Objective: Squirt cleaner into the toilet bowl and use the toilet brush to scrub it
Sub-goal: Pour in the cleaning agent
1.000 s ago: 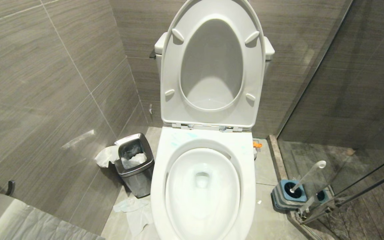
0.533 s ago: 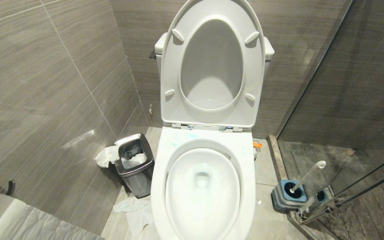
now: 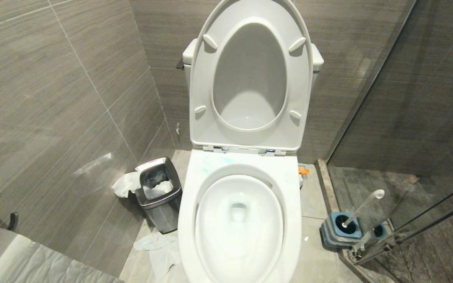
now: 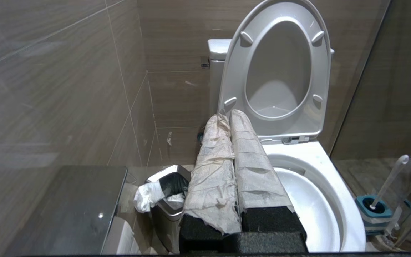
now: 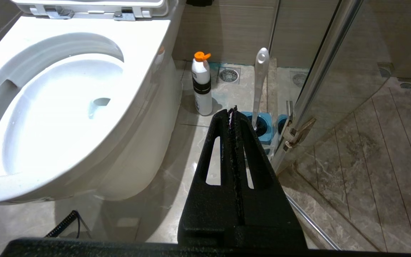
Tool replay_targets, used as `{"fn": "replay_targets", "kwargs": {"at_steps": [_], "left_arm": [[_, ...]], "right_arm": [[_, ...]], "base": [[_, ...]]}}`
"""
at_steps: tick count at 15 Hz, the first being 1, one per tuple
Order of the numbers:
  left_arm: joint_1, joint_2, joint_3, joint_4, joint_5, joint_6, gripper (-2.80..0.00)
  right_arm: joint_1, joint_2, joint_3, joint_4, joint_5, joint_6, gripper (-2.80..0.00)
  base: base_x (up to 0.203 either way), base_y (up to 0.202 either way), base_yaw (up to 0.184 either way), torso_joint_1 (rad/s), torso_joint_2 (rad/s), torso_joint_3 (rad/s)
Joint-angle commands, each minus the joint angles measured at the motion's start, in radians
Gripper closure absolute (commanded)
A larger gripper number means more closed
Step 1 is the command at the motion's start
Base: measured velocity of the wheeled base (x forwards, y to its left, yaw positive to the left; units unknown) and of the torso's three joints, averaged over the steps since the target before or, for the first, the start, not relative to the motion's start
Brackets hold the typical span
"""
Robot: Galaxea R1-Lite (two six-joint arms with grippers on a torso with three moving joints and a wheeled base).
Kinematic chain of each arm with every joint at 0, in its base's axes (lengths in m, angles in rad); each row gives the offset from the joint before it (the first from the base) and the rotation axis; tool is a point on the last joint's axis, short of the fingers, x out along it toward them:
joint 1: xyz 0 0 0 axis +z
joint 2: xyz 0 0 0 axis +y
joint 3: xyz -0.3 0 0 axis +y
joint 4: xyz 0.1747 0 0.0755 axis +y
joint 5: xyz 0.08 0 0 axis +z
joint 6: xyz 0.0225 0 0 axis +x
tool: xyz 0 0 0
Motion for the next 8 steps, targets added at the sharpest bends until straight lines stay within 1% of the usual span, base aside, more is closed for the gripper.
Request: {"fn": "replay_targets", "kwargs": {"at_steps": [1,3,5,7,8], "left_arm": [[-0.003,-0.112,0.081,0.001,0.002,0.013,0.0],[-0.007,-0.146,0.151,-0.014,0.025,0.054,0.0],[-0.009,-0.148,0.214,-0.069,0.055,0.07,0.0],[-0.009,-0.148,0.318,-0.161,0.079,0.078,0.0],[-0.009,-0.148,0.387,-0.229,0.089,0.082,0.0]], "right_arm": [[0.0,0.0,0.0,-0.001,0.0,0.0,0.0],[0.0,0.0,0.0,-0.001,0.0,0.0,0.0],[0.0,-0.001,0.001,-0.001,0.0,0.0,0.0],[0.0,0.001,0.0,-0.001,0.0,0.0,0.0],[0.0,0.001,0.0,-0.001,0.0,0.0,0.0]], "base": [[0.0,0.0,0.0,0.0,0.0,0.0],[0.0,0.0,0.0,0.0,0.0,0.0],[0.0,0.0,0.0,0.0,0.0,0.0],[0.0,0.0,0.0,0.0,0.0,0.0],[0.0,0.0,0.0,0.0,0.0,0.0]]}}
